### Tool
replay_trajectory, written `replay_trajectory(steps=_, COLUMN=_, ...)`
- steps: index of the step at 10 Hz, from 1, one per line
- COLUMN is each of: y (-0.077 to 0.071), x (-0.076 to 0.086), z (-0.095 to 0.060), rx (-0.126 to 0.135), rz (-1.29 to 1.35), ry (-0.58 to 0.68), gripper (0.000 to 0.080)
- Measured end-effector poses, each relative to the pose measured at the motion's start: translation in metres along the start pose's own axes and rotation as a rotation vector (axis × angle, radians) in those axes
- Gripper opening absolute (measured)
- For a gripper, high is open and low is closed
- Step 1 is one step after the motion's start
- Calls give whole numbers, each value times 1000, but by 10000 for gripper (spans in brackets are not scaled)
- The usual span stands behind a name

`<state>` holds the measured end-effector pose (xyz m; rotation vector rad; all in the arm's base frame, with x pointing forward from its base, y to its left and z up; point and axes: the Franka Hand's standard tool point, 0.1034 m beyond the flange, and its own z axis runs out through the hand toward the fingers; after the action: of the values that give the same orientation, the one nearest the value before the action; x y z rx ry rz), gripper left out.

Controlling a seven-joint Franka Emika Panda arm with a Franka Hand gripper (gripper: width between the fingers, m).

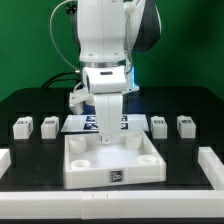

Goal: Assemble one leg

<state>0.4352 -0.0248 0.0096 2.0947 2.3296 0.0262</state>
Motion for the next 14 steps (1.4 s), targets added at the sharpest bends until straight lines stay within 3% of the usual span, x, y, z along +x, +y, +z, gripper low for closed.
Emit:
replay_trajectory(steps=5, y=3, x=2, z=0, rx=-2, rz=11, ry=1, gripper=57)
replay_trajectory(steps=7, y=28, x=22, z=0, rx=-28, rz=51, ry=17, gripper=57)
replay_trajectory(steps=10, y=66, x=66, z=1, rx=-65, rz=85, ry=54, gripper=57)
replay_trajectory(steps=12, y=75, x=85, z=1, rx=-73, rz=102, ry=69, gripper=57)
replay_trajectory(steps=14, y=75, x=81, z=1, rx=-85, rz=60, ry=75, gripper=57)
